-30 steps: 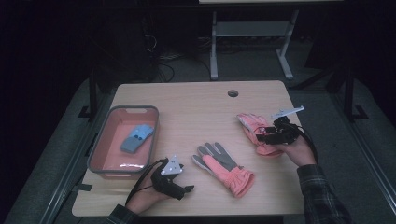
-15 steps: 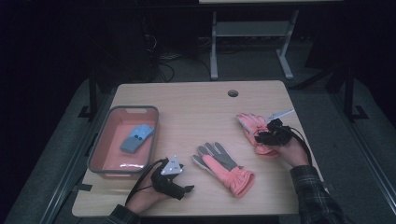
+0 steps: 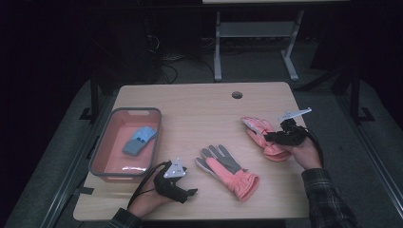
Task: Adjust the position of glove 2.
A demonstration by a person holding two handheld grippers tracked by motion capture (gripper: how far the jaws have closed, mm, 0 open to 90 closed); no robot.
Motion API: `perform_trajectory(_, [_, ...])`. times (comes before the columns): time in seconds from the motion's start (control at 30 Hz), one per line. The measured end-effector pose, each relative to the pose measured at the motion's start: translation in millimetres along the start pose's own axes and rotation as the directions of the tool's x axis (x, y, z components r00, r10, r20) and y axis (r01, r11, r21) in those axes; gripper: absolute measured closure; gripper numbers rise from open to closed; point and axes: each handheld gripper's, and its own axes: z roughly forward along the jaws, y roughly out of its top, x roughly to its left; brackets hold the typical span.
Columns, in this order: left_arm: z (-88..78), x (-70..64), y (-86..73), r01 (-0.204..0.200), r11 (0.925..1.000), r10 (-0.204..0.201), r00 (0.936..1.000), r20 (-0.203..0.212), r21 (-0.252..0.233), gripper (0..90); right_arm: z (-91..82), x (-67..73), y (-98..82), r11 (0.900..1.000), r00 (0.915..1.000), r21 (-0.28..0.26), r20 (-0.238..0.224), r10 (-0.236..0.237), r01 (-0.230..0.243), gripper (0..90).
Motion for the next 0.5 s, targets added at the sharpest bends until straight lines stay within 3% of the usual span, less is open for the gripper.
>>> perform_trajectory(0.17, [0.0,-0.1,-0.1,0.001,1.0000,-0.001,1.0000,0.000,-0.001,13.2,-12.6,3.4,2.6,0.999,0.9995,-0.037,-0.028,-0.013,0.012,83.3])
perform_trajectory(0.5, [0.0,0.1,0.1,0.000,1.0000,0.000,1.0000,0.001,0.001,13.2,-20.7,13.6,8.3,0.997,0.9954,-0.068,-0.086,-0.043,0.037,86.7])
